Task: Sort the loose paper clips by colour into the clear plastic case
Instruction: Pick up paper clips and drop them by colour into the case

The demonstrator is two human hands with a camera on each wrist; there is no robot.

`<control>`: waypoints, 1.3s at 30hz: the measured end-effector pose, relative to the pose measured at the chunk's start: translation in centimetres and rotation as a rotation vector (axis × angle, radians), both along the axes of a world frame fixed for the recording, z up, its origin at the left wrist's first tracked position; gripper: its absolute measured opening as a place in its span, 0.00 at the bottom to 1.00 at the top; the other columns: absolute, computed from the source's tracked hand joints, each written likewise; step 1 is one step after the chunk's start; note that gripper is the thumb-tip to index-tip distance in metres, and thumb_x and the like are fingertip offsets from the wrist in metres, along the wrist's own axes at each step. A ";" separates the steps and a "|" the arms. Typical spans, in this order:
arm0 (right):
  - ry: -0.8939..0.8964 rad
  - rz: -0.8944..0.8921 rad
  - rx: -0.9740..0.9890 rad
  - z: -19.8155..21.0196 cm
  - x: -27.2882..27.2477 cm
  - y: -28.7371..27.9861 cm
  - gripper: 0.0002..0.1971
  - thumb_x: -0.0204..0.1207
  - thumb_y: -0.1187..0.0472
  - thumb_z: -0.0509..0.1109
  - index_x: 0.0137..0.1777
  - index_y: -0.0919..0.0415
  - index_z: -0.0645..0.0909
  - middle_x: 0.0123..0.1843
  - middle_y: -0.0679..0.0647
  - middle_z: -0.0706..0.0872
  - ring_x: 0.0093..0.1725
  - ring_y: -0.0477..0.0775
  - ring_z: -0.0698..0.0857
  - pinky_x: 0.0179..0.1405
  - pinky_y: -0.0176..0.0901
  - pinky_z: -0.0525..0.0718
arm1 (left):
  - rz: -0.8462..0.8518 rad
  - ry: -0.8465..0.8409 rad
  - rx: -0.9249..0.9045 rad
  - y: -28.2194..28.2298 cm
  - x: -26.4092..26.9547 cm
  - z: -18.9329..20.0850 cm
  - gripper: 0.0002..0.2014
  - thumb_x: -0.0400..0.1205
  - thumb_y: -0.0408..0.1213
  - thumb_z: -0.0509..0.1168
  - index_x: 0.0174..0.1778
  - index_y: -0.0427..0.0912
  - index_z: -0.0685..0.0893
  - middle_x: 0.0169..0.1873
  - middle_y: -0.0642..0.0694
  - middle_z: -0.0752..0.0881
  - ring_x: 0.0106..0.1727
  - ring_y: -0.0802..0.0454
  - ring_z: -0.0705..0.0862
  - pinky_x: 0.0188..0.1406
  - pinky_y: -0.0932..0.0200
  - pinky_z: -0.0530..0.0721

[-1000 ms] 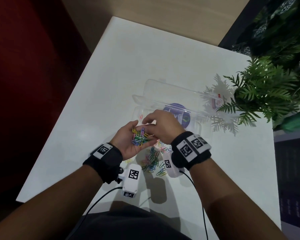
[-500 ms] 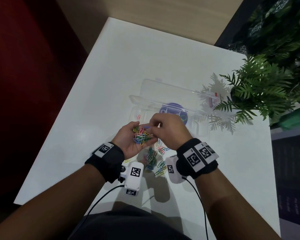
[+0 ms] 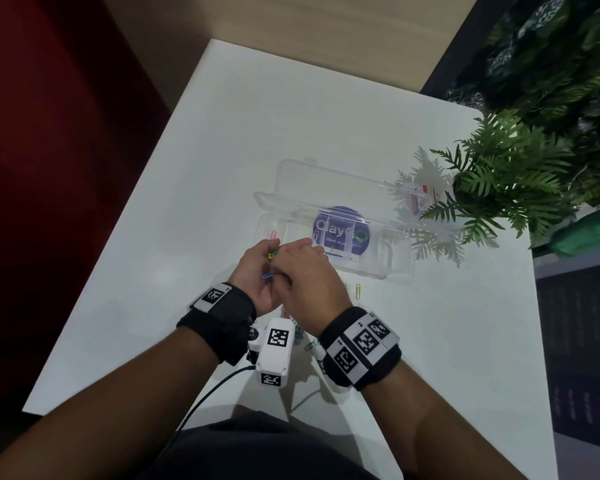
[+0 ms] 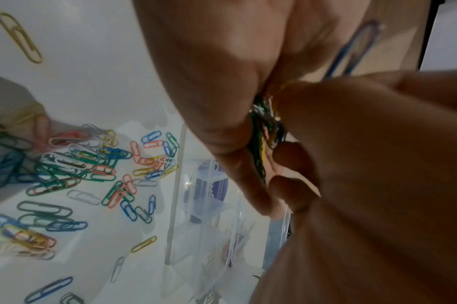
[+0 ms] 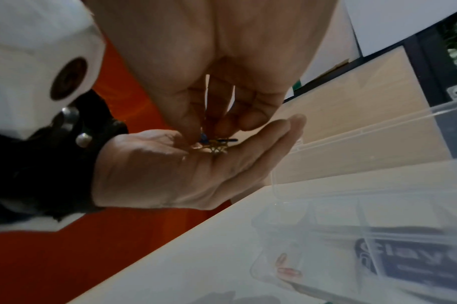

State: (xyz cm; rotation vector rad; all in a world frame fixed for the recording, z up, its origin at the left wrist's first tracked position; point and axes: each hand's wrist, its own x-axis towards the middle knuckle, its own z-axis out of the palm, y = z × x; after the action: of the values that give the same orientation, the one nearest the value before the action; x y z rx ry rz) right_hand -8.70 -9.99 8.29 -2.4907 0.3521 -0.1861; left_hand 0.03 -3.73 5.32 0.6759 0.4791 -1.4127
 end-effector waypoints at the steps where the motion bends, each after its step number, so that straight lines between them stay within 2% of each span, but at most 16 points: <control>1: 0.008 -0.020 0.064 0.1 -0.1 -0.1 0.05 0.68 0.70 0.63 0.35 0.63 0.79 0.37 0.56 0.83 0.39 0.53 0.76 0.41 0.50 0.76 | 0.008 0.002 0.008 0.0 0.0 0.0 0.24 0.85 0.44 0.49 0.64 0.32 0.82 0.62 0.32 0.85 0.58 0.40 0.86 0.61 0.49 0.83; 4: -0.025 -0.191 0.297 0.2 -0.6 -0.4 0.04 0.71 0.68 0.69 0.39 0.60 0.83 0.40 0.52 0.87 0.40 0.53 0.82 0.44 0.50 0.82 | 0.058 0.017 0.019 0.0 -0.1 -0.1 0.22 0.85 0.43 0.52 0.62 0.29 0.82 0.60 0.32 0.85 0.51 0.42 0.88 0.50 0.49 0.89; 6: -0.105 -0.365 0.597 0.7 -0.8 -1.0 0.05 0.70 0.69 0.72 0.39 0.58 0.83 0.40 0.52 0.89 0.42 0.54 0.86 0.47 0.49 0.85 | 0.074 -0.016 0.026 -0.1 -0.1 0.1 0.23 0.86 0.41 0.51 0.48 0.26 0.85 0.48 0.32 0.87 0.44 0.42 0.90 0.41 0.51 0.91; 8: -0.150 -0.473 0.820 1.0 -0.9 -1.9 0.09 0.70 0.74 0.73 0.36 0.60 0.81 0.36 0.52 0.88 0.38 0.48 0.87 0.43 0.42 0.86 | 0.058 -0.059 -0.022 -0.2 -0.1 0.2 0.29 0.86 0.40 0.47 0.38 0.26 0.88 0.44 0.31 0.88 0.45 0.41 0.89 0.44 0.49 0.90; 10: -0.155 -0.497 0.915 1.2 -1.1 -2.7 0.11 0.70 0.77 0.71 0.35 0.61 0.79 0.34 0.54 0.85 0.35 0.49 0.84 0.39 0.42 0.83 | 0.041 -0.066 -0.054 -0.4 -0.2 0.2 0.27 0.86 0.40 0.46 0.49 0.24 0.86 0.54 0.29 0.83 0.52 0.39 0.84 0.49 0.46 0.88; 12: -0.166 -0.501 1.010 1.2 -1.2 -3.2 0.11 0.70 0.78 0.70 0.36 0.62 0.78 0.35 0.60 0.83 0.35 0.54 0.83 0.38 0.45 0.83 | 0.049 -0.057 -0.040 -0.7 -0.1 0.1 0.25 0.86 0.40 0.47 0.55 0.22 0.83 0.58 0.28 0.80 0.54 0.38 0.80 0.48 0.44 0.88; 14: -0.206 -0.526 1.158 1.2 -1.4 -3.7 0.11 0.72 0.79 0.68 0.37 0.63 0.76 0.35 0.62 0.84 0.33 0.55 0.84 0.33 0.43 0.82 | 0.057 -0.041 -0.034 -0.9 -0.2 0.1 0.26 0.85 0.40 0.48 0.51 0.22 0.86 0.51 0.29 0.84 0.50 0.40 0.83 0.48 0.44 0.88; 17: -0.262 -0.571 1.349 1.5 -1.6 -4.5 0.12 0.74 0.78 0.65 0.36 0.62 0.74 0.33 0.57 0.85 0.31 0.53 0.85 0.28 0.39 0.81 | 0.037 -0.046 -0.037 -1.0 -0.4 0.1 0.27 0.85 0.40 0.48 0.40 0.26 0.90 0.40 0.33 0.88 0.38 0.42 0.88 0.48 0.48 0.88; 21: -0.220 -0.580 1.300 1.4 -1.7 -5.2 0.13 0.74 0.77 0.66 0.36 0.60 0.74 0.38 0.61 0.84 0.33 0.56 0.85 0.29 0.42 0.82 | -0.018 -0.097 -0.010 -1.1 -0.3 0.0 0.25 0.85 0.39 0.50 0.44 0.27 0.90 0.45 0.32 0.88 0.40 0.40 0.89 0.53 0.50 0.86; 23: -0.191 -0.569 1.187 1.3 -1.7 -5.2 0.13 0.73 0.78 0.68 0.35 0.61 0.74 0.37 0.64 0.83 0.34 0.60 0.86 0.28 0.43 0.83 | -0.055 -0.144 0.024 -1.3 -0.4 0.2 0.25 0.86 0.38 0.51 0.38 0.29 0.91 0.40 0.34 0.87 0.39 0.40 0.89 0.47 0.53 0.88; 25: -0.177 -0.567 1.102 1.2 -1.7 -5.2 0.13 0.72 0.78 0.69 0.35 0.62 0.74 0.35 0.63 0.82 0.34 0.60 0.84 0.29 0.44 0.84 | -0.087 -0.197 0.060 -1.5 -0.6 0.3 0.26 0.86 0.38 0.52 0.30 0.32 0.89 0.34 0.38 0.86 0.36 0.43 0.88 0.36 0.57 0.88; 28: -0.174 -0.589 1.002 1.0 -1.8 -5.3 0.13 0.72 0.77 0.70 0.33 0.62 0.74 0.33 0.60 0.81 0.33 0.59 0.83 0.36 0.53 0.87 | -0.125 -0.247 0.100 -1.7 -0.8 0.5 0.20 0.85 0.36 0.56 0.31 0.33 0.84 0.33 0.39 0.82 0.32 0.45 0.84 0.30 0.58 0.87; 30: -0.175 -0.597 0.946 0.9 -1.9 -5.5 0.12 0.71 0.76 0.71 0.33 0.61 0.75 0.34 0.59 0.81 0.36 0.58 0.83 0.40 0.59 0.87 | -0.158 -0.254 0.106 -1.6 -0.8 0.4 0.18 0.85 0.36 0.58 0.32 0.32 0.85 0.35 0.36 0.82 0.30 0.46 0.83 0.29 0.59 0.86; 34: -0.163 -0.590 0.890 0.8 -2.3 -5.9 0.12 0.71 0.74 0.72 0.33 0.60 0.76 0.33 0.56 0.82 0.33 0.53 0.81 0.30 0.41 0.81 | -0.225 -0.332 0.073 -1.6 -0.8 0.3 0.12 0.84 0.38 0.61 0.45 0.33 0.84 0.35 0.39 0.84 0.30 0.51 0.81 0.28 0.63 0.84; 36: -0.161 -0.594 0.917 0.5 -2.4 -5.9 0.11 0.71 0.74 0.72 0.34 0.61 0.75 0.33 0.57 0.82 0.32 0.54 0.81 0.30 0.42 0.80 | -0.263 -0.390 0.058 -1.6 -0.9 0.4 0.10 0.84 0.39 0.61 0.47 0.35 0.83 0.34 0.41 0.83 0.30 0.53 0.80 0.27 0.65 0.82; 39: -0.156 -0.616 0.919 0.1 -2.6 -6.0 0.11 0.70 0.74 0.73 0.34 0.61 0.75 0.31 0.56 0.80 0.32 0.53 0.79 0.29 0.42 0.78 | -0.296 -0.423 0.008 -1.5 -1.0 0.5 0.16 0.79 0.48 0.63 0.46 0.37 0.82 0.34 0.43 0.82 0.31 0.53 0.79 0.27 0.67 0.80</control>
State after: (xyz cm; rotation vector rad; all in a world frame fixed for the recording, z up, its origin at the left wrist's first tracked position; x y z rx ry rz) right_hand -11.32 -15.99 8.44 -1.4055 0.8965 -0.3630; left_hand -0.98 -5.21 5.86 1.0545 0.0505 -1.4885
